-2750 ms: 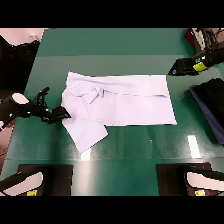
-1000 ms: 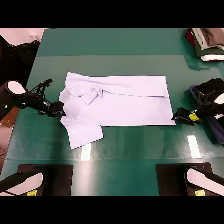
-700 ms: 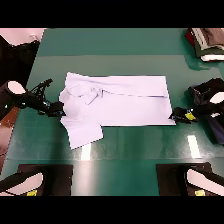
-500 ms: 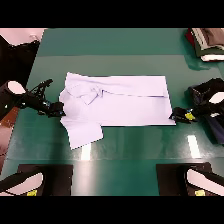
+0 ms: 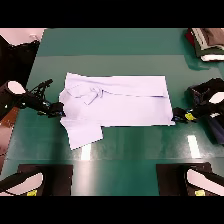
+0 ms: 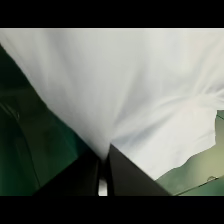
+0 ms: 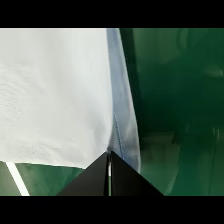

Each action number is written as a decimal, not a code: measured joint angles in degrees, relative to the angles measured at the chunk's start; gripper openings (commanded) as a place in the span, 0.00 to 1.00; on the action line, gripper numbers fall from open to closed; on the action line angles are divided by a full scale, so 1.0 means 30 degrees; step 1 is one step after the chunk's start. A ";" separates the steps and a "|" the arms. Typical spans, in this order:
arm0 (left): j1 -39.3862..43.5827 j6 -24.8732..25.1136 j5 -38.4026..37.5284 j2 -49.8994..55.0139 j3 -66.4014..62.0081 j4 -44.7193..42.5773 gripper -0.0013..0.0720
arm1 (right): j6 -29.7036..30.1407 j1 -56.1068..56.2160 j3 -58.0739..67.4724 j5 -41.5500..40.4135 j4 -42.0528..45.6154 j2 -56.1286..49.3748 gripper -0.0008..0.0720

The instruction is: Fold the shirts.

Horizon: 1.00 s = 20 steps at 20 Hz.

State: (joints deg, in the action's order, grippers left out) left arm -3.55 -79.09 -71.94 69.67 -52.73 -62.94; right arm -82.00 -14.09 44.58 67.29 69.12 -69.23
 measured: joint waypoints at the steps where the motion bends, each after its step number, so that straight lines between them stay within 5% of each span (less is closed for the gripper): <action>1: 0.0000 0.0015 -0.0022 0.0007 0.0000 0.0000 0.06 | 0.0000 0.0000 0.0000 0.0022 0.0015 0.0058 0.03; 9: 0.0000 0.0262 -0.0962 -0.0007 -0.1435 -0.0007 0.06 | 0.0022 -0.0029 0.0772 0.0780 0.0794 0.1552 0.04; 10: 0.0000 0.0284 -0.1129 -0.0007 -0.1647 0.0000 0.06 | 0.0022 -0.0029 0.0882 0.1144 0.0991 0.1494 0.20; 11: 0.0000 0.0313 -0.1319 -0.0007 -0.1770 -0.0015 0.06 | 0.0022 -0.0036 0.0962 0.1508 0.1137 0.1319 0.53; 12: 0.0000 0.0321 -0.1545 -0.0007 -0.1829 -0.0080 0.06 | 0.0022 -0.0036 0.1013 0.1836 0.1268 0.1049 0.66; 20: 0.0000 0.0364 -0.2769 -0.0007 -0.1938 -0.0794 0.06 | -0.0102 0.0823 0.1202 0.1588 0.1319 -0.1333 0.61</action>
State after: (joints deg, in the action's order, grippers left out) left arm -3.55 -78.00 -80.25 69.65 -58.54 -65.32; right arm -82.30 -11.62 48.18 72.05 73.08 -73.23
